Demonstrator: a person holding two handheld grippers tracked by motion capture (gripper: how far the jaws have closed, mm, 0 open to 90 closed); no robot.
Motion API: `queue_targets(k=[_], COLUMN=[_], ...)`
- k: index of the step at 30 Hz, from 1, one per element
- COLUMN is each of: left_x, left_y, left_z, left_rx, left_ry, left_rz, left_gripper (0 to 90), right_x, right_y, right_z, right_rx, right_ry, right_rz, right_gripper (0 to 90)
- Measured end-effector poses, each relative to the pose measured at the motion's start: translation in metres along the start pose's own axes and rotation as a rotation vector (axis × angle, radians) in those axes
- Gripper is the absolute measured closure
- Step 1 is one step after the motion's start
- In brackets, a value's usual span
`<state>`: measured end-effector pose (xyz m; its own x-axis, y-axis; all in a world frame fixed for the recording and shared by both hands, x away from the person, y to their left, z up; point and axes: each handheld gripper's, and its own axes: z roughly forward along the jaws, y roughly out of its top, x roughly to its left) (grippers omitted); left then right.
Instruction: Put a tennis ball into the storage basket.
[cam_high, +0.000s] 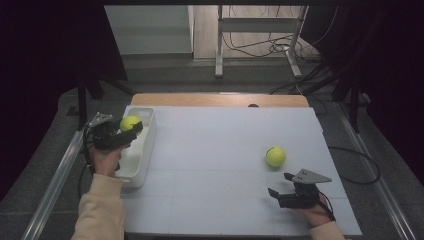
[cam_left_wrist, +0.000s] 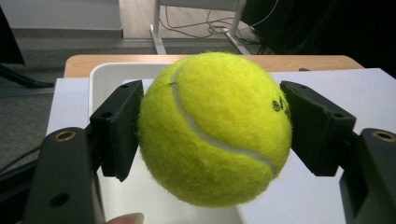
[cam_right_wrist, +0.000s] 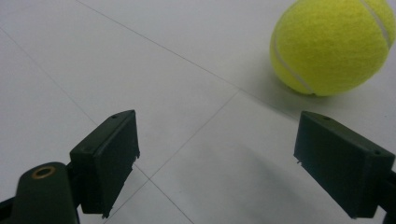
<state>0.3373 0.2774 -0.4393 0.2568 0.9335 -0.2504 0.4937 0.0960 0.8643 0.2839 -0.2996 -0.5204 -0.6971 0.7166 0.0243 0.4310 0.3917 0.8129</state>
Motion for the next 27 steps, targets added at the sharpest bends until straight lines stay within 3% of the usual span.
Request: queue_targets(k=[10,11,18,27], left_x=[0.001,0.002,0.008,0.013], left_y=[0.004,0.006,0.015,0.014], left_z=[0.017,0.023,0.036,0.053], left_rx=[0.065,0.091,0.147,0.218], left_ry=[0.036,0.052,0.084,0.115], left_rz=[0.028,0.037,0.040,0.042], left_gripper=[26.1,26.1,26.1,26.0], right_x=[-0.001,-0.001,-0.001,-0.002], right_y=[0.000,0.000,0.000,0.000], right_z=[-0.003,-0.002,-0.003,-0.003], right_rx=[-0.009,-0.010,-0.010,-0.009], right_ry=[-0.007,-0.006,-0.004,-0.004], right_rz=[0.007,0.007,0.008,0.008], right_gripper=[14.6,14.7,14.6,14.7])
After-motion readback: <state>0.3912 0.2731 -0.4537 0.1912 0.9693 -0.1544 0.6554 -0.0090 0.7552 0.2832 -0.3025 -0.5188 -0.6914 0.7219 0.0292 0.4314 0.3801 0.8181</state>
